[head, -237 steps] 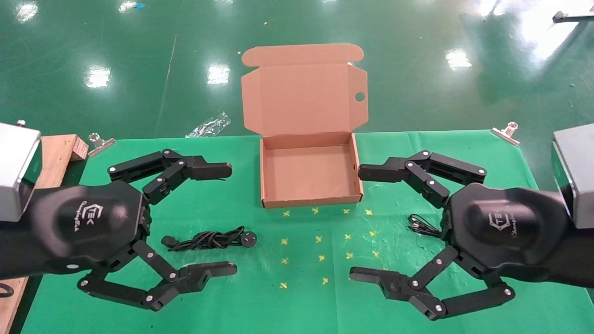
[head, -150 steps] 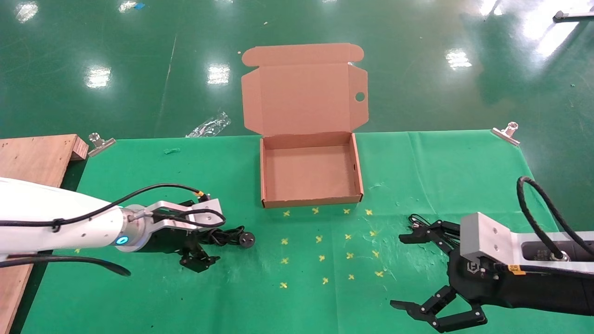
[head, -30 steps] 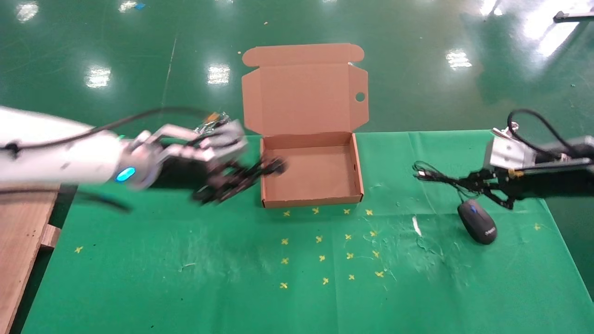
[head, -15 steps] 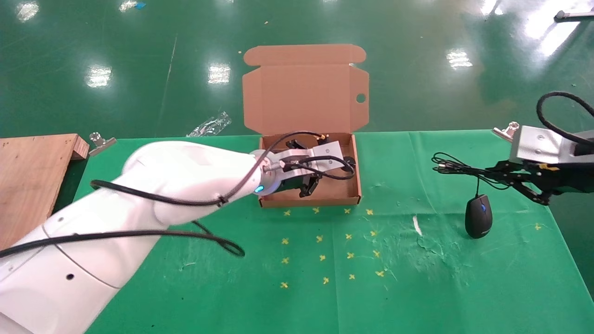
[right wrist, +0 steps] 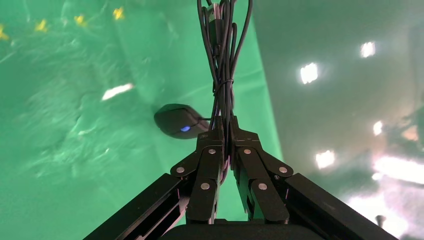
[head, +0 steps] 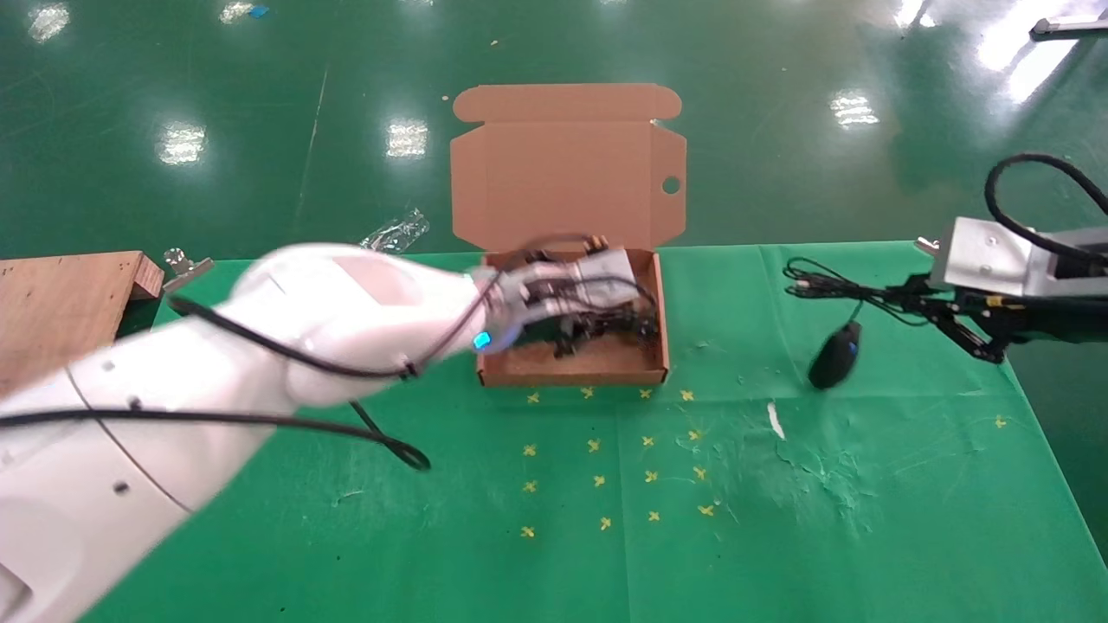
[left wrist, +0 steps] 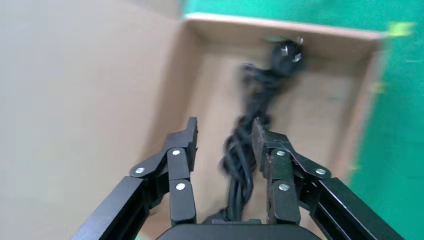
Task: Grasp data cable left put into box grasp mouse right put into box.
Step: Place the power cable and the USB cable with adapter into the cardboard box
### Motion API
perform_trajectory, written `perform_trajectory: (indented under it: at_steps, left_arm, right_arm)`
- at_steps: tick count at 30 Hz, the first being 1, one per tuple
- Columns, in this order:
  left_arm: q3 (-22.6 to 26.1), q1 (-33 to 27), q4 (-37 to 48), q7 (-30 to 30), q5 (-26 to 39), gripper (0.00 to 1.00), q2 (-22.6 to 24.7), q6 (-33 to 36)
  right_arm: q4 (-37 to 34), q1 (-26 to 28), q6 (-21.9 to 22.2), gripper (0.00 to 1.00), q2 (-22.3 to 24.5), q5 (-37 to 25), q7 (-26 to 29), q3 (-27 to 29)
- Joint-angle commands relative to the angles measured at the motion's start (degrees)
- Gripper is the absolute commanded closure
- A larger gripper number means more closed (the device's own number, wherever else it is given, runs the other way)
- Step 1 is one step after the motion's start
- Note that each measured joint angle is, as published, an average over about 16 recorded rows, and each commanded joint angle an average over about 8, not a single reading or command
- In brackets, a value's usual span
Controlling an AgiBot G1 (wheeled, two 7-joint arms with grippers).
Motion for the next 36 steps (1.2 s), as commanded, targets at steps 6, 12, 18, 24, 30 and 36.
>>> perform_trajectory:
  at_steps: [6, 12, 18, 24, 30, 36]
  left_arm:
    - [-1.7, -4.4, 3.5, -4.1, -0.6, 0.0, -5.1, -1.3]
    - [-3.5, -6.4, 6.3, -4.7, -0.4, 0.0, -11.9, -2.0]
    - [-3.7, -6.7, 8.8, -3.5, -0.7, 0.0, -12.6, -2.9]
    - [-3.7, -6.9, 9.8, -2.4, -1.6, 0.0, -12.4, -3.2]
    - [-3.7, -7.0, 10.4, -1.7, -2.2, 0.0, -12.2, -3.4]
    - [-3.7, -7.1, 10.8, -1.2, -2.5, 0.0, -12.1, -3.5]
  right_arm:
    - [-0.3, 3.5, 0.6, 1.0, -4.7, -0.4, -2.0, -0.3]
    - [-4.7, 7.5, 1.3, 1.0, -12.2, 0.0, -6.6, -1.5]
    - [-12.3, 10.0, 2.0, 1.0, -21.4, 1.5, -12.6, -3.2]
    - [-21.7, 11.1, 2.5, 1.0, -28.7, 2.9, -18.9, -4.6]
    - [-33.1, 10.2, 4.8, 1.0, -32.9, 2.5, -25.1, -5.7]
    - [-44.5, 7.3, 9.6, 0.8, -34.4, 3.5, -32.8, -5.0]
